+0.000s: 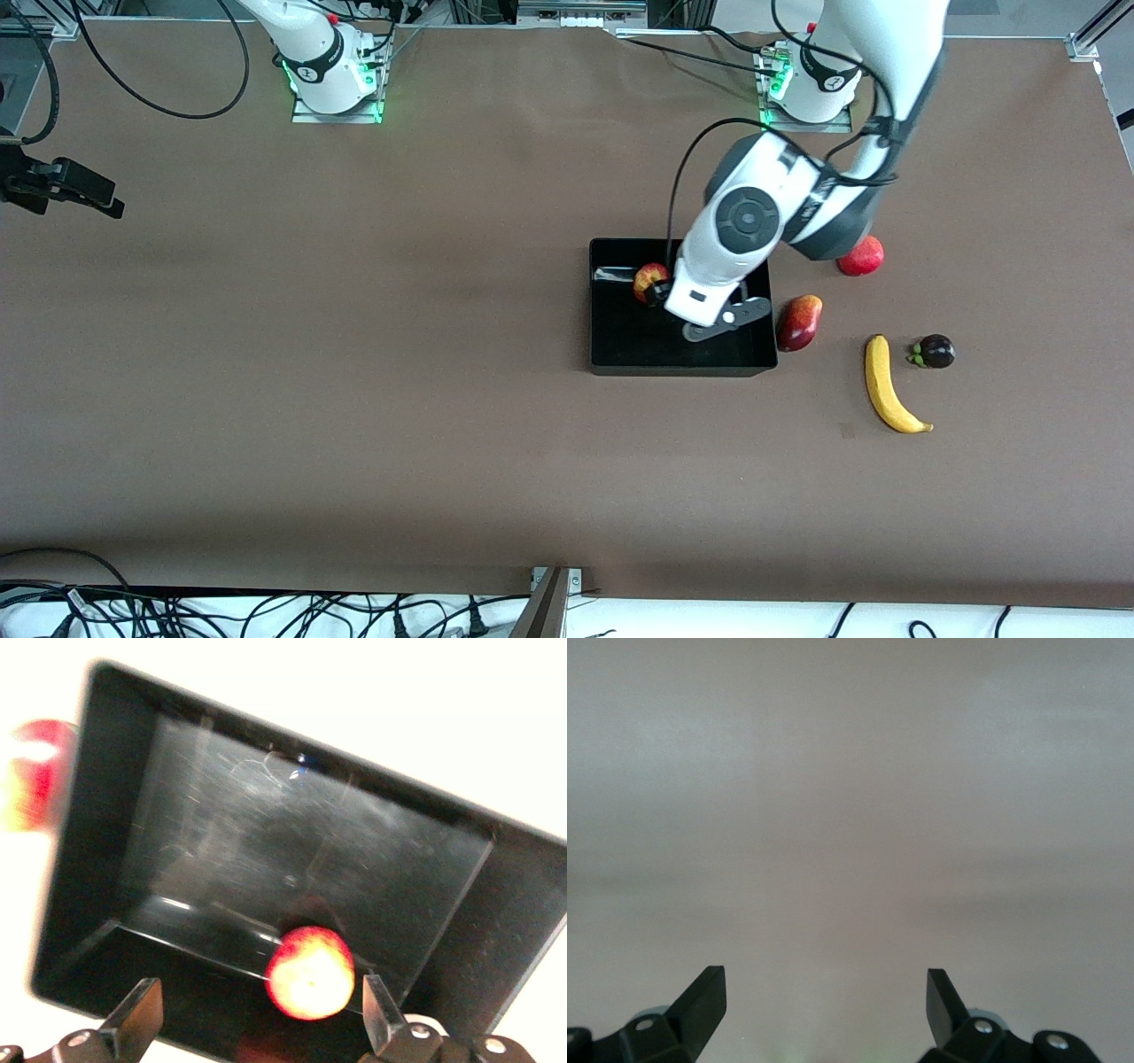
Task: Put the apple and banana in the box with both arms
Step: 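Move the left gripper over the yellow banana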
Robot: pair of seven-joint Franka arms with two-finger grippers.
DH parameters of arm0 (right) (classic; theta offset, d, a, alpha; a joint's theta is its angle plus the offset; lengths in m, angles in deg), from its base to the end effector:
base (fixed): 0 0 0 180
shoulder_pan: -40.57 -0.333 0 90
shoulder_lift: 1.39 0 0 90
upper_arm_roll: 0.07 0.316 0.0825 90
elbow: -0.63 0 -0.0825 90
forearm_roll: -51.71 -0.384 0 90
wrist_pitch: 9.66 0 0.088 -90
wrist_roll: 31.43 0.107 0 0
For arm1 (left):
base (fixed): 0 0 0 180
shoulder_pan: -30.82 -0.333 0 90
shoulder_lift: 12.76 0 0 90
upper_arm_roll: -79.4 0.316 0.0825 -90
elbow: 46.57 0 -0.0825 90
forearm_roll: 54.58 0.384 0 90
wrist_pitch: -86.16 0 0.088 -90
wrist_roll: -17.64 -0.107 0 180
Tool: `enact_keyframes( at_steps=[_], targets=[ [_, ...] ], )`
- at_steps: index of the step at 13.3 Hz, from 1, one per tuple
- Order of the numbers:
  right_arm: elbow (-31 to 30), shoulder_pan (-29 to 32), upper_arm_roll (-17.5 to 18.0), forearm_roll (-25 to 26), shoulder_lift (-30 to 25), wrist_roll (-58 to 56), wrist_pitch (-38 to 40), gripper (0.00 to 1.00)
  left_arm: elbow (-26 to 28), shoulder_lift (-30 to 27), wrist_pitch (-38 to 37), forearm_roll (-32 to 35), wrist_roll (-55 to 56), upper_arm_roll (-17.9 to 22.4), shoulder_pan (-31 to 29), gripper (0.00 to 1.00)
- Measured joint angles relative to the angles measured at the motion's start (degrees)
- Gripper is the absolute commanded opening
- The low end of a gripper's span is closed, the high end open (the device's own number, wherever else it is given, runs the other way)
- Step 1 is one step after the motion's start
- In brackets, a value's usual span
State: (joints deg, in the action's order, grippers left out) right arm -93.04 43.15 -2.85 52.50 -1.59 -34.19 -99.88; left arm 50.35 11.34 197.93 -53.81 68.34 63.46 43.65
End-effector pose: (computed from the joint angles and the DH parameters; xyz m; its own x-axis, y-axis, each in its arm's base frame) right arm 0.5489 -0.0530 0.5966 0.9973 -0.0452 -0.0573 -0.0446 -0.9989 0.0108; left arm 0.5741 -0.2950 0.3499 0.9093 0.3801 -0.1697 0.3775 -0.9247 -0.0485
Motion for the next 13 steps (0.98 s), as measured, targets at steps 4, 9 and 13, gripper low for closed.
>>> enact_keyframes(
  at_steps=[4, 9, 13],
  targets=[
    [0.0, 0.0, 0.0, 0.0, 0.0, 0.0, 0.0, 1.00, -4.2, -0.4, -3.1, 0.0, -11.5, 0.1, -10.7, 1.00],
    [0.0, 0.0, 0.0, -0.1, 0.0, 0.0, 0.0, 1.00, -4.2, 1.2, -3.1, 0.5, -26.0, 1.8, -18.1, 1.00],
    [0.0, 0.0, 0.0, -0.1, 0.0, 0.0, 0.0, 1.00, -4.1, 4.5, 0.0, 5.8, -33.5, 2.1, -22.2, 1.00]
  ],
)
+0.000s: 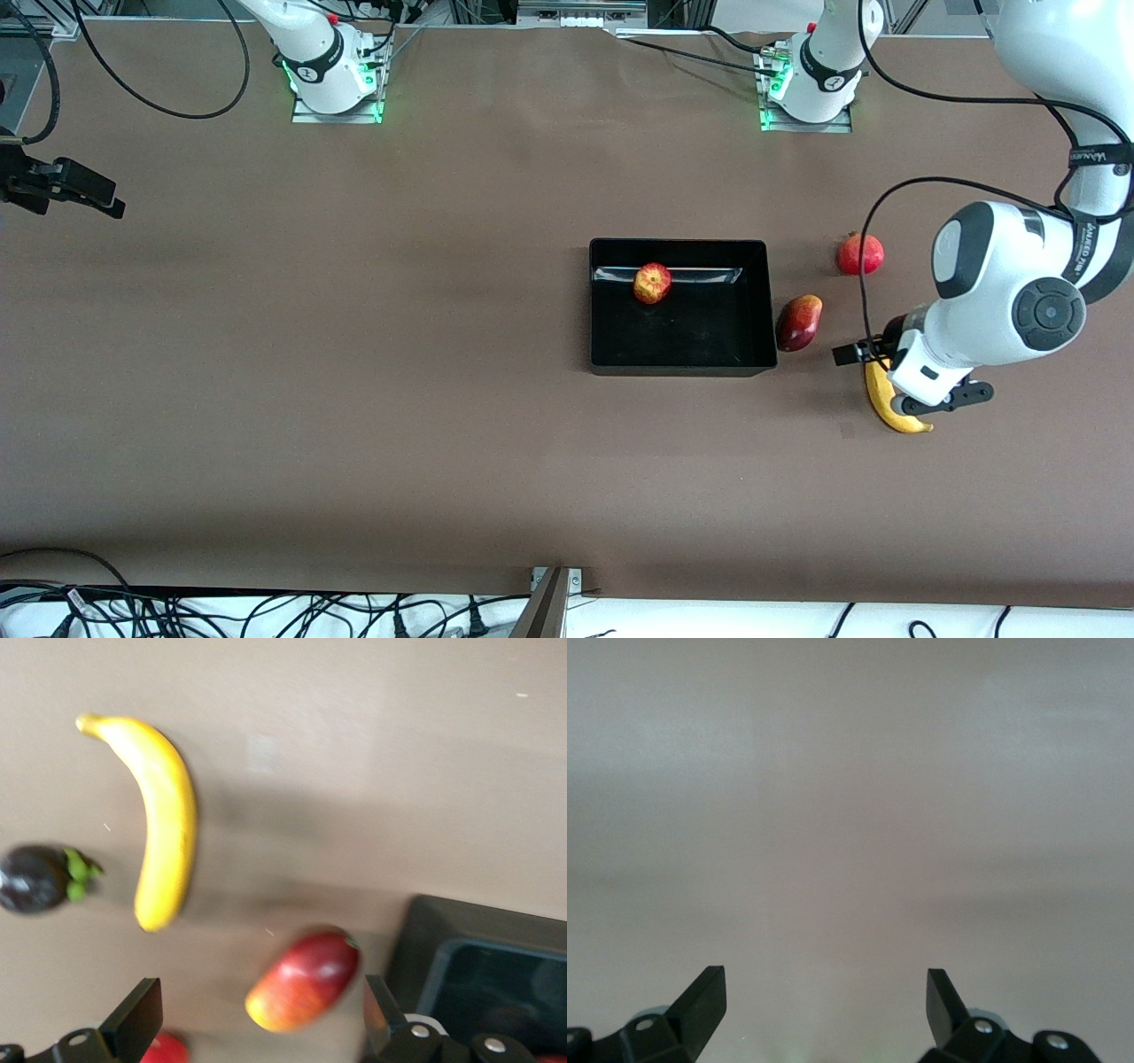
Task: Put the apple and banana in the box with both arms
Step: 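Lower the left gripper and close it around the banana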
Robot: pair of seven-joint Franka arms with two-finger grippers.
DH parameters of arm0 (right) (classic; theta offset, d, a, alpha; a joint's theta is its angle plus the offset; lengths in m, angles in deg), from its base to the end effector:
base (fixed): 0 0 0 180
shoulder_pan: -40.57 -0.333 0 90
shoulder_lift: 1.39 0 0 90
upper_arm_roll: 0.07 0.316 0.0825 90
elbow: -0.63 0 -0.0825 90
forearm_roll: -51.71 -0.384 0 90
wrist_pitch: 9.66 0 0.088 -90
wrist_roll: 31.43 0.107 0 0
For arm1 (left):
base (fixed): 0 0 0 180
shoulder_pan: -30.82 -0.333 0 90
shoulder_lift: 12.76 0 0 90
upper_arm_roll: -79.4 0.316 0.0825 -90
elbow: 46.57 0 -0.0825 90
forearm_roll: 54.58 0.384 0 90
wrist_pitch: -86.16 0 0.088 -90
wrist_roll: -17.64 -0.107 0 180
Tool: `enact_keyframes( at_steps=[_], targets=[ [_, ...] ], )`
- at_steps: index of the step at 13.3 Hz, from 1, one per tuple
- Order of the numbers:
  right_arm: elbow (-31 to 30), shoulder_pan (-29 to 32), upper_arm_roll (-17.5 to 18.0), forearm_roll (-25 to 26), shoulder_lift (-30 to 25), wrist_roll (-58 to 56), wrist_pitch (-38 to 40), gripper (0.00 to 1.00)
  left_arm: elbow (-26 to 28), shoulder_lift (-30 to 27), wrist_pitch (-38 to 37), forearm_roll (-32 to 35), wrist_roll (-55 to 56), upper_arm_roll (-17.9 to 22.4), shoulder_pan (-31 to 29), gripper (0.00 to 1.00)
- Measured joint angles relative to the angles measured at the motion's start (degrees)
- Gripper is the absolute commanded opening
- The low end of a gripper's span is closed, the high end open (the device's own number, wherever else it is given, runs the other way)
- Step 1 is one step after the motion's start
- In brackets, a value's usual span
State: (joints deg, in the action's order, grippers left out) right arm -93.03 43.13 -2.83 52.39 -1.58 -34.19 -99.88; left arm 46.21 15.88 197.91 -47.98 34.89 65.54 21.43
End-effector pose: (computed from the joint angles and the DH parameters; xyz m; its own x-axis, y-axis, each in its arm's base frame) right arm 0.5490 -0.0524 0.5966 0.9974 -0.0445 -0.0572 -0.0440 -0.9990 0.0089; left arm 0.6632 -0.0256 0.3285 0.9702 0.1906 -0.1499 0.1883 -0.9817 -0.0299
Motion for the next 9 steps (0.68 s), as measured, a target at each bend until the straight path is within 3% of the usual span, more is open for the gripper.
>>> enact_keyframes(
  at_steps=[5, 9],
  targets=[
    [0.0, 0.0, 0.0, 0.0, 0.0, 0.0, 0.0, 1.00, 0.1, 9.4, 11.9, 4.7, -6.1, 0.4, -6.2, 1.00],
    [0.0, 0.0, 0.0, 0.0, 0.0, 0.0, 0.0, 1.00, 0.0, 14.7, 17.8, 5.7, -6.4, 0.7, -6.4, 1.00]
  ],
)
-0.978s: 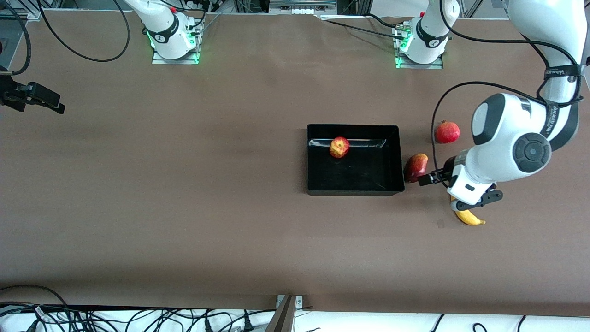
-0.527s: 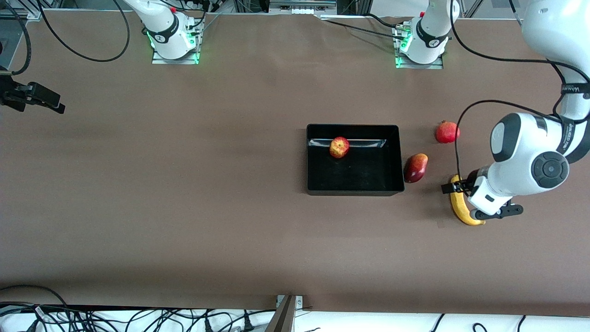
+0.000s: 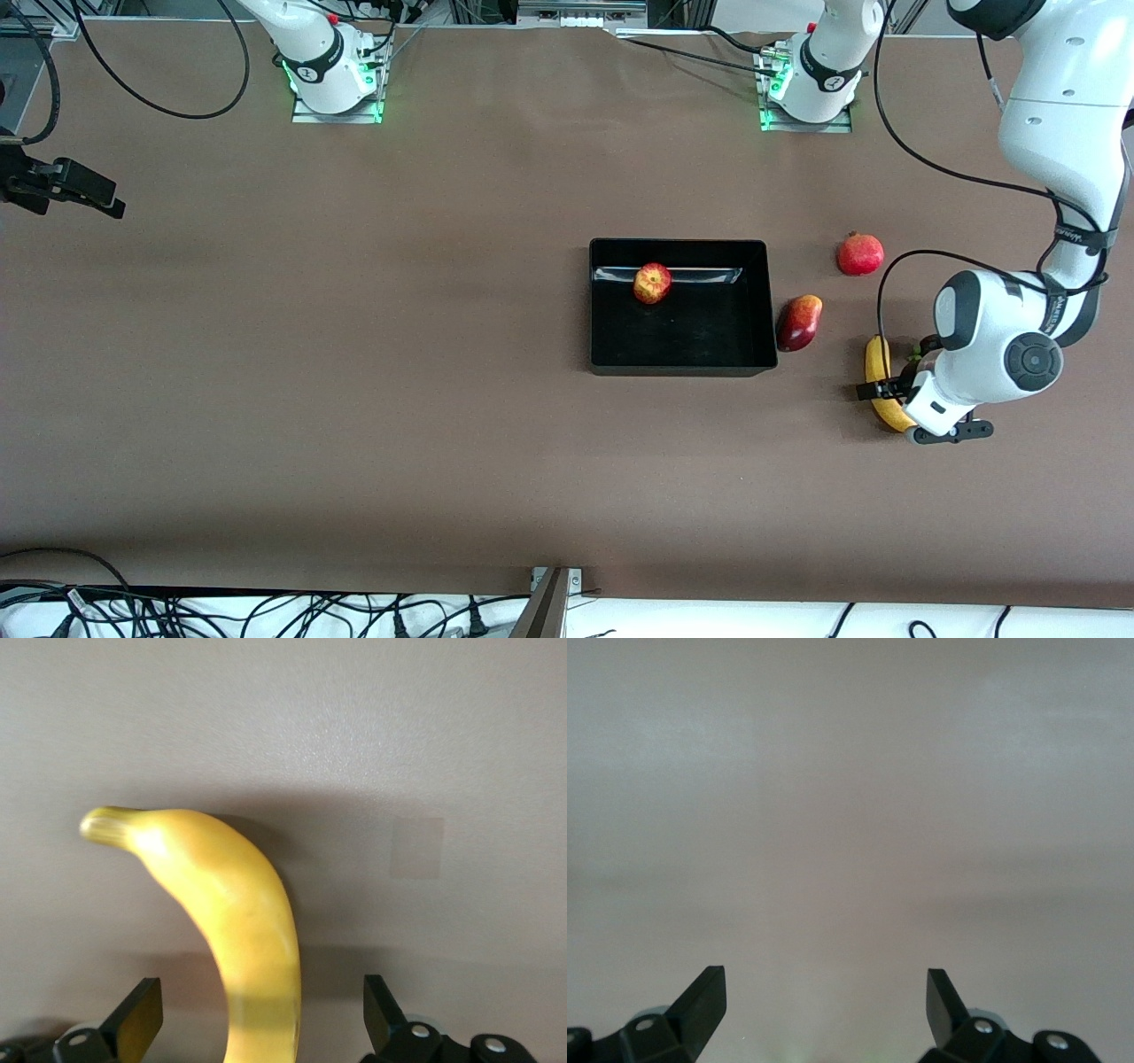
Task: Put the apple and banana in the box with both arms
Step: 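Lower the left gripper and close it around the banana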
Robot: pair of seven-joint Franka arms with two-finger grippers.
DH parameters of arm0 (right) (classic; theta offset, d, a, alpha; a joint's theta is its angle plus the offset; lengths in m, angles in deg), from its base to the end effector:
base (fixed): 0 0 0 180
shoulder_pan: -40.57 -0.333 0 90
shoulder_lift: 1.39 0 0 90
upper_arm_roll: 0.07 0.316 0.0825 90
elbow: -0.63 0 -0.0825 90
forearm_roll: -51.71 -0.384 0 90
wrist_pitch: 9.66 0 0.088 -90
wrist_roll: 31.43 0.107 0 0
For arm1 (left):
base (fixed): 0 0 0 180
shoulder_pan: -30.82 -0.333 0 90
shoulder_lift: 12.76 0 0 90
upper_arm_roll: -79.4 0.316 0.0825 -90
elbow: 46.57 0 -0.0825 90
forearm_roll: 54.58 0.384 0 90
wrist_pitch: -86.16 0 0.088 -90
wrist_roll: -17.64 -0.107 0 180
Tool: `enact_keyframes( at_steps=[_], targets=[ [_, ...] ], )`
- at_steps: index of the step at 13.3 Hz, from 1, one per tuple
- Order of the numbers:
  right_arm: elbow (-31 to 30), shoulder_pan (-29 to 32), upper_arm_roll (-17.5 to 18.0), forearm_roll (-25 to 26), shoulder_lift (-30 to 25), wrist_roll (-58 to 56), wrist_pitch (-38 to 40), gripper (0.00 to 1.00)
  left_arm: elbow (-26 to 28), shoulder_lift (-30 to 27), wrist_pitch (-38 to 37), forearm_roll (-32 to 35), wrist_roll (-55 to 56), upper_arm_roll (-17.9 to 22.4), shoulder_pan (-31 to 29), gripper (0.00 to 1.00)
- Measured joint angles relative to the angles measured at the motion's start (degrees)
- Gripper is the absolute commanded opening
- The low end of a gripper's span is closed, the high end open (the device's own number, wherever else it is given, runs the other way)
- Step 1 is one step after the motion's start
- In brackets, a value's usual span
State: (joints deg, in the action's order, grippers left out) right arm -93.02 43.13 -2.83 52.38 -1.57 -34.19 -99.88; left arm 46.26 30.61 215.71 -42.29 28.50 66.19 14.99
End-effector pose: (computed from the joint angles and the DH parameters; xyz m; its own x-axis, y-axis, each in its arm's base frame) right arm 0.5491 -0.0524 0.5966 0.9974 -0.0445 -0.0572 -0.0440 -0.9990 0.0088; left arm 0.6780 0.0543 0.1801 0.9856 0.1437 -0.0896 0.1433 -0.9896 -0.0113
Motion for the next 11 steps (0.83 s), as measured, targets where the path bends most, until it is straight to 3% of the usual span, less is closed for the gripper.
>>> enact_keyframes(
  at_steps=[1, 2, 3, 5, 11],
  targets=[
    [0.0, 0.0, 0.0, 0.0, 0.0, 0.0, 0.0, 1.00, 0.0, 0.7, 0.7, 0.0, 0.0, 0.2, 0.1, 0.95],
    [0.0, 0.0, 0.0, 0.0, 0.0, 0.0, 0.0, 1.00, 0.0, 1.1, 1.2, 0.0, 0.1, 0.5, 0.2, 0.67],
    [0.0, 0.0, 0.0, 0.0, 0.0, 0.0, 0.0, 1.00, 0.0, 1.4, 1.5, 0.0, 0.1, 0.6, 0.1, 0.31],
    [0.0, 0.0, 0.0, 0.0, 0.0, 0.0, 0.0, 1.00, 0.0, 1.5, 1.8, 0.0, 0.1, 0.8, 0.1, 0.02],
    [0.0, 0.0, 0.0, 0.0, 0.0, 0.0, 0.0, 1.00, -0.7, 1.2, 1.8, 0.7, 0.1, 0.8, 0.4, 0.00]
  ],
)
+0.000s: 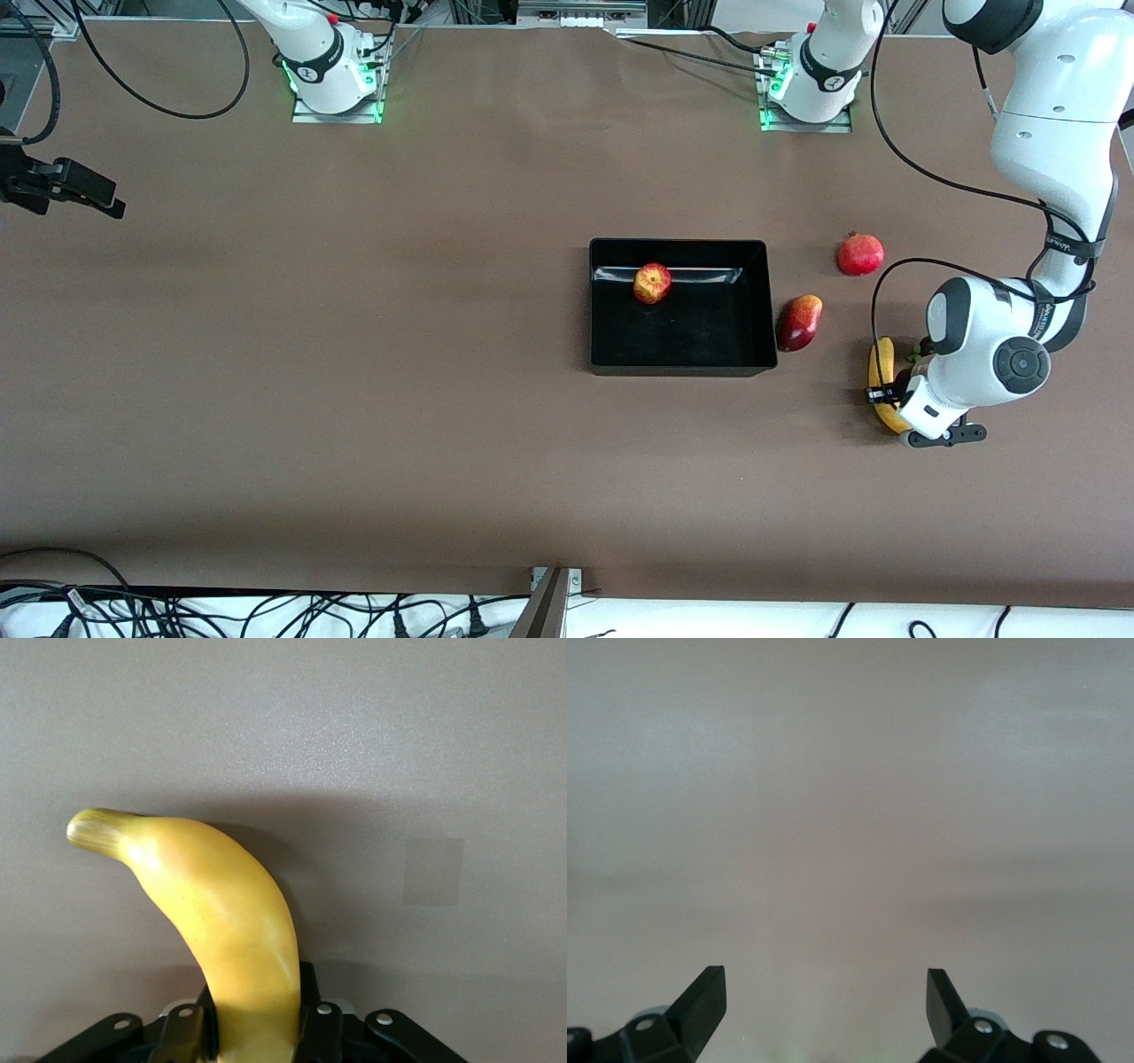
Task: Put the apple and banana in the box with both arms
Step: 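Lower the left gripper and close it around the banana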
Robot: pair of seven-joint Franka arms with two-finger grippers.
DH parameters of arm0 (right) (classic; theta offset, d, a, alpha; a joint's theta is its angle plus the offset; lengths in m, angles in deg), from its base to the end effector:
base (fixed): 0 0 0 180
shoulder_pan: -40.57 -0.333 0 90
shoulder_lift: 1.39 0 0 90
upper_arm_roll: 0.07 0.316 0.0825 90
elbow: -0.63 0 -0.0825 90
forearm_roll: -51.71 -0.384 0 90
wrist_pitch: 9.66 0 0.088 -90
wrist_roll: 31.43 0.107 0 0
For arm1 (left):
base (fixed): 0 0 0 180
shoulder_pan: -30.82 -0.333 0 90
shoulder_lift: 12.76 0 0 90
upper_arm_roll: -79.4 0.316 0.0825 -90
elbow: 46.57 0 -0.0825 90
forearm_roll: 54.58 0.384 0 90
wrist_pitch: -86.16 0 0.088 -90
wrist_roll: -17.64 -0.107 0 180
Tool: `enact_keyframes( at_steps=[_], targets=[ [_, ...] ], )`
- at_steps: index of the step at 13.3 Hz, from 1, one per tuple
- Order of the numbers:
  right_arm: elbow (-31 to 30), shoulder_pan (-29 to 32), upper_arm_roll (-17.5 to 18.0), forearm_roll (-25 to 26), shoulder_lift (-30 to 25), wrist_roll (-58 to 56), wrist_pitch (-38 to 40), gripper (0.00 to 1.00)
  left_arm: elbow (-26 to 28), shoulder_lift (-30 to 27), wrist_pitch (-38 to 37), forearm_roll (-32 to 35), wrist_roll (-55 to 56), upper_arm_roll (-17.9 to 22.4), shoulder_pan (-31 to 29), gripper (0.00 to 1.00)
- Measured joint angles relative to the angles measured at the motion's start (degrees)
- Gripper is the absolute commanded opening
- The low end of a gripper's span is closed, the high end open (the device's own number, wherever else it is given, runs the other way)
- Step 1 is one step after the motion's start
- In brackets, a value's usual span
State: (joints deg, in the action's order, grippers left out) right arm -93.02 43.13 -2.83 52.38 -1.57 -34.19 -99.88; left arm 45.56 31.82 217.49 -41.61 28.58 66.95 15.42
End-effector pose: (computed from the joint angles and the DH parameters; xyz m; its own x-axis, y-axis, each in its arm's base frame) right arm 0.5491 -0.0524 0.5966 0.9974 -0.0445 -0.0572 -0.0440 -0.9990 0.0088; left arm 0.6817 0.0575 0.1721 0.9876 0.1416 -0.0676 0.1406 -0.9899 -0.0198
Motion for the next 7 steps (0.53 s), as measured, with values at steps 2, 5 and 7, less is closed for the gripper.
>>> enact_keyframes(
  at_steps=[2, 5, 7],
  targets=[
    [0.0, 0.0, 0.0, 0.0, 0.0, 0.0, 0.0, 1.00, -0.1, 0.0, -0.2, 0.4, 0.0, 0.1, 0.0, 0.00],
    [0.0, 0.0, 0.0, 0.0, 0.0, 0.0, 0.0, 1.00, -0.9, -2.6, -5.4, 0.4, 0.1, -0.2, 1.0, 0.00],
    [0.0, 0.0, 0.0, 0.0, 0.0, 0.0, 0.0, 1.00, -1.1, -6.7, -11.0, -1.5, 1.3, -0.7, 2.5, 0.00]
  ],
)
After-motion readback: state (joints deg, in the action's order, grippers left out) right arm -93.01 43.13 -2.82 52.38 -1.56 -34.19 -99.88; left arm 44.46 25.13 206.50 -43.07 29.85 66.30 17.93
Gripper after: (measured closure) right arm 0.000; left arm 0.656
